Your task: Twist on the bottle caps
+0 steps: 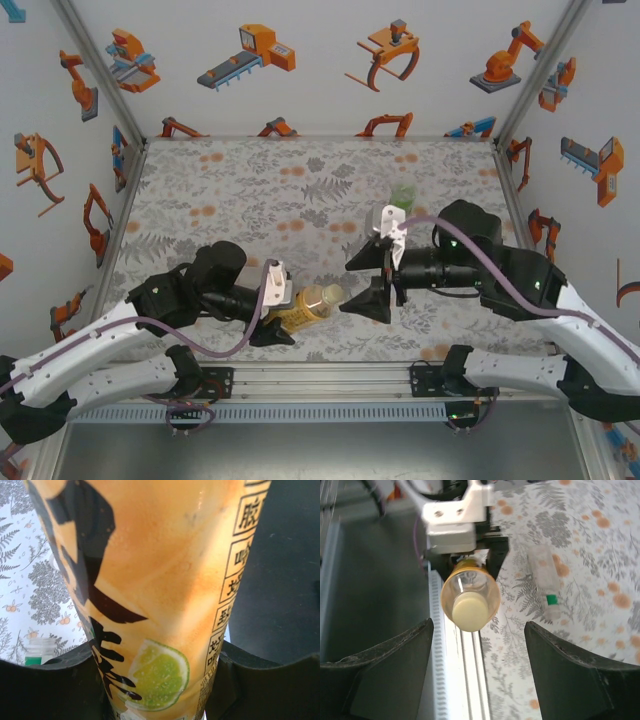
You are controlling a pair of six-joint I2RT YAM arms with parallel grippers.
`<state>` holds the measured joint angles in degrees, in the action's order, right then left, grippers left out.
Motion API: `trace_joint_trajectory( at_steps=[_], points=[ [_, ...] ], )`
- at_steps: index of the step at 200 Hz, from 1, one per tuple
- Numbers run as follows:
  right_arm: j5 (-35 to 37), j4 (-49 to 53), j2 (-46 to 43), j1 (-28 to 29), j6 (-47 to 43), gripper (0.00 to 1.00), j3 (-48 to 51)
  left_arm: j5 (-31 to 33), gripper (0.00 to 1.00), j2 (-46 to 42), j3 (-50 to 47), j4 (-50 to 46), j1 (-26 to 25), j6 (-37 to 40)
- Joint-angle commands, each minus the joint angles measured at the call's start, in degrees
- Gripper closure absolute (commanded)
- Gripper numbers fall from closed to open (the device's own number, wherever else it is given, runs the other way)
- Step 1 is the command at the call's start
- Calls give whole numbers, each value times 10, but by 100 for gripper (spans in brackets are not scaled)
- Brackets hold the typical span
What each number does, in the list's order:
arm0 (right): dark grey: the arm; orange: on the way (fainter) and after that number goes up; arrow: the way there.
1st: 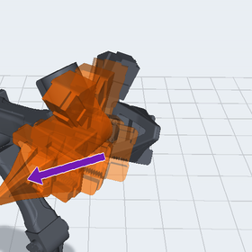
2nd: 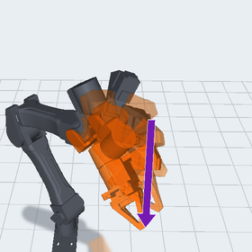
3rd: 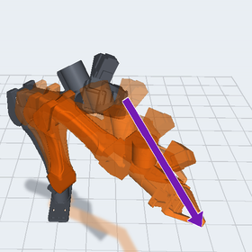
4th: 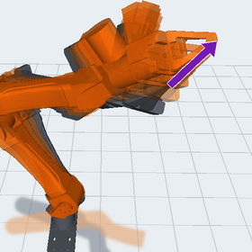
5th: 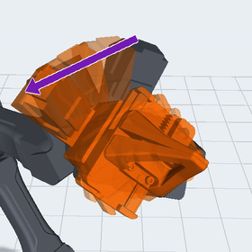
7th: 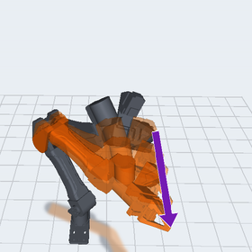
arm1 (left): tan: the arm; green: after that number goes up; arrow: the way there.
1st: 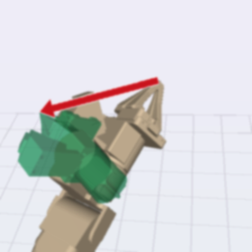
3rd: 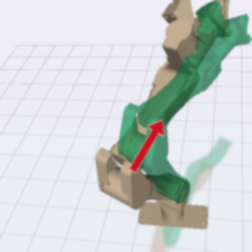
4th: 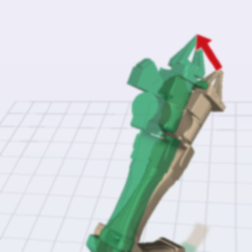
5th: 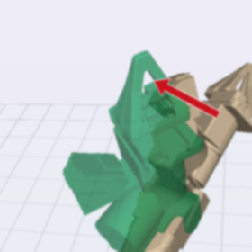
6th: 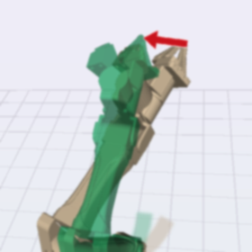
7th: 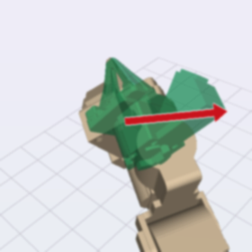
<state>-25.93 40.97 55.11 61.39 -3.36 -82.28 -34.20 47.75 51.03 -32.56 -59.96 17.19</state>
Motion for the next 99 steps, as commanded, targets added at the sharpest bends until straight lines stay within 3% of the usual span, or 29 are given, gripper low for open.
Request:
trace_joint_trajectory(
  at_steps=[1,99],
  points=[
    [-98,33,12,2,-158,35,-31,-37,100,-4,6,12,-1,8],
    [-128,22,54,3,-193,57,-42,-41,100,1,10,11,-1,5]
  ],
)
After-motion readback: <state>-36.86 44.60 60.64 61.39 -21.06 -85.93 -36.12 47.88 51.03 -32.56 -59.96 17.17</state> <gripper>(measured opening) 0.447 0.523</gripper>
